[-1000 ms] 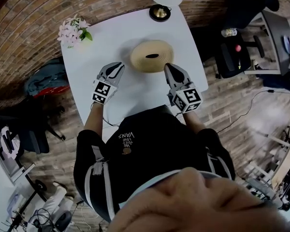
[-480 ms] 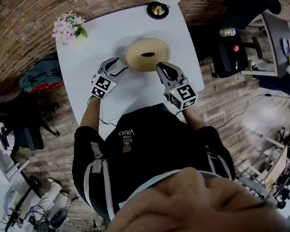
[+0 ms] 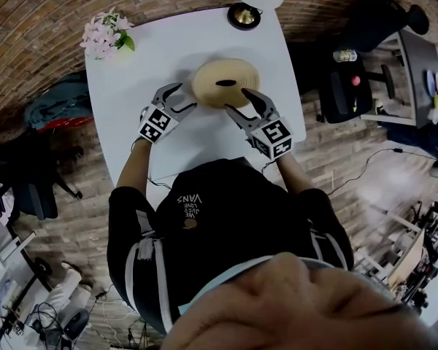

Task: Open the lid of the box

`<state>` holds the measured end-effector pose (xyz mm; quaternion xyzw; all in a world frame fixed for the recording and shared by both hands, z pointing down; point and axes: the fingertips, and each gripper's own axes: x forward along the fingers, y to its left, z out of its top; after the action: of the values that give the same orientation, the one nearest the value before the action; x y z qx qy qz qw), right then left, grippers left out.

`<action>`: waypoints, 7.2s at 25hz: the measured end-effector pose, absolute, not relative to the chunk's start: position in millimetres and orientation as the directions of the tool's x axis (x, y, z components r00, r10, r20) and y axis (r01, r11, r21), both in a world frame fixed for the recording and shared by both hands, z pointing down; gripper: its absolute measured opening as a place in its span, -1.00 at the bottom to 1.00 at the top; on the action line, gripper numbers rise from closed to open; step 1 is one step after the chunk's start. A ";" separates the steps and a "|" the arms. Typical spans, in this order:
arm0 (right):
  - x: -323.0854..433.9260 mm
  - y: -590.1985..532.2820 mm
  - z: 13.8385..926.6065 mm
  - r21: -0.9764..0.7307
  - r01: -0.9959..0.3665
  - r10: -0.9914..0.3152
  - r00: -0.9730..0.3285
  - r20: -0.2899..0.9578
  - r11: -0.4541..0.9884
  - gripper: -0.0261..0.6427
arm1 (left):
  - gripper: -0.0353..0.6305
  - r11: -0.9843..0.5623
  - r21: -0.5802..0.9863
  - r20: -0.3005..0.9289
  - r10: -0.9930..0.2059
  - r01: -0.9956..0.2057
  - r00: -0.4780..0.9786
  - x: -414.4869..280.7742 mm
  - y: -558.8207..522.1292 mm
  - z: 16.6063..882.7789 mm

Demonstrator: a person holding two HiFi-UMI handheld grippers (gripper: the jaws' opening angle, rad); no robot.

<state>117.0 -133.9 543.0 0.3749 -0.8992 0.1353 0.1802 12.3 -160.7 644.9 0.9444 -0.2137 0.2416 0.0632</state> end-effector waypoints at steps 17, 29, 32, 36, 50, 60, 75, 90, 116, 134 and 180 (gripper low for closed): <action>84.9 -135.8 592.6 0.099 -0.432 -0.378 -0.629 0.680 0.897 0.08 | 0.12 -0.931 0.020 0.514 -0.302 -0.363 0.803 28.1 -164.2 659.2; 89.8 -137.5 619.9 0.097 -0.255 -0.214 -0.482 0.850 0.962 0.10 | 0.12 -0.954 -0.002 0.539 -0.253 -0.298 0.804 40.5 -167.0 671.2; 89.2 -137.4 627.4 0.083 -0.206 -0.168 -0.443 0.880 0.975 0.10 | 0.12 -0.957 -0.007 0.538 -0.247 -0.288 0.806 43.1 -169.3 674.5; 90.0 -135.6 636.4 0.076 -0.139 -0.123 -0.370 0.921 0.987 0.11 | 0.12 -0.959 -0.010 0.537 -0.245 -0.284 0.807 45.3 -171.0 675.6; 85.4 -136.3 657.8 0.072 -0.052 -0.083 -0.254 0.964 0.996 0.11 | 0.12 -0.952 -0.004 0.529 -0.262 -0.306 0.807 46.4 -172.2 676.0; 82.5 -137.6 659.5 0.054 -0.075 -0.074 -0.303 0.950 0.996 0.11 | 0.12 -0.939 -0.003 0.529 -0.293 -0.344 0.796 49.1 -173.8 677.1; 79.5 -141.5 644.1 0.094 -0.155 -0.147 -0.374 0.916 0.983 0.11 | 0.12 -0.936 -0.024 0.565 -0.302 -0.351 0.768 46.1 -177.7 679.8; 82.8 -150.9 615.0 0.111 -0.358 -0.282 -0.471 0.836 0.927 0.11 | 0.12 -0.929 0.011 0.572 -0.298 -0.371 0.764 45.3 -177.8 683.6; 105.6 -146.4 569.4 -0.055 -0.720 -0.546 -0.571 0.613 0.691 0.10 | 0.12 -0.837 0.116 0.389 -0.457 -0.535 0.800 3.1 -170.5 603.2; 133.9 -116.3 565.7 -0.245 -0.851 -0.686 -0.521 0.508 0.464 0.10 | -0.02 -0.794 0.147 0.274 -0.540 -0.589 0.796 -24.8 -146.8 561.8; 158.3 -59.3 565.0 -0.511 -0.834 -0.835 -0.424 0.352 0.208 0.10 | -0.86 -0.718 0.195 0.210 -0.635 -0.668 0.743 -69.2 -118.5 550.3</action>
<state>158.3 -59.3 565.0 0.5367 -0.7772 0.3286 -0.0005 -69.2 -118.5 550.3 0.9245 -0.3525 0.0639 0.1300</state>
